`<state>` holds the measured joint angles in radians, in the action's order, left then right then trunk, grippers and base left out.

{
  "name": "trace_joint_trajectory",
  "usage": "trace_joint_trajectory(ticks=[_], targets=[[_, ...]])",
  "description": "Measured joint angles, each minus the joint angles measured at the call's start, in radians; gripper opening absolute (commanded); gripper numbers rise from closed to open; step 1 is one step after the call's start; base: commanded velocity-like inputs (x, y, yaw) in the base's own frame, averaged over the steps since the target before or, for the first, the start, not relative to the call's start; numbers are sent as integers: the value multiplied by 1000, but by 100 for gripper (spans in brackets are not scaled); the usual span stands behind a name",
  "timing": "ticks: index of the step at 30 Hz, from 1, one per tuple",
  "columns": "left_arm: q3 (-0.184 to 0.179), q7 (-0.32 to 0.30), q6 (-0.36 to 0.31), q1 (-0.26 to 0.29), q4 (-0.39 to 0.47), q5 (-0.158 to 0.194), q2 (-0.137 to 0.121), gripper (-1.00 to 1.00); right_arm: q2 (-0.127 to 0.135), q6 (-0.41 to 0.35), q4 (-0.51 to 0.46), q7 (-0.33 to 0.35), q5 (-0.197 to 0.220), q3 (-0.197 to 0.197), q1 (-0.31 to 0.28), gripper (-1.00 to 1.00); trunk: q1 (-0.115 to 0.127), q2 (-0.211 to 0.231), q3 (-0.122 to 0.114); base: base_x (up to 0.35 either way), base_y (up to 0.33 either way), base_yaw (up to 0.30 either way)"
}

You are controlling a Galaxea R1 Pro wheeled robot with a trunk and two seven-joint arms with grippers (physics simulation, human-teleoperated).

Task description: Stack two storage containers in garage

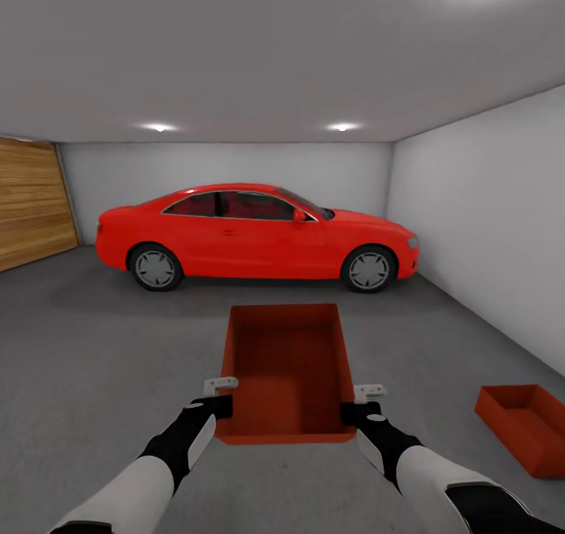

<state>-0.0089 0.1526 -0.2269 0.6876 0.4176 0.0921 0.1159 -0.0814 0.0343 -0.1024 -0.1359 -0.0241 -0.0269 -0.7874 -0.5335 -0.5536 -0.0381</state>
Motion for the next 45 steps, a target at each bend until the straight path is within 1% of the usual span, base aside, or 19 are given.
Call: trace_joint_trajectory(ticks=[38,45], targets=[[0,0,0,0,-1,0,0,-100,0,-1,0,0,0,0,0,-100,0,0,0,323,0,0],[0,0,0,0,-1,0,0,-100,0,-1,-1,0,0,-1,0,-100,0,0,0,323,0,-175]])
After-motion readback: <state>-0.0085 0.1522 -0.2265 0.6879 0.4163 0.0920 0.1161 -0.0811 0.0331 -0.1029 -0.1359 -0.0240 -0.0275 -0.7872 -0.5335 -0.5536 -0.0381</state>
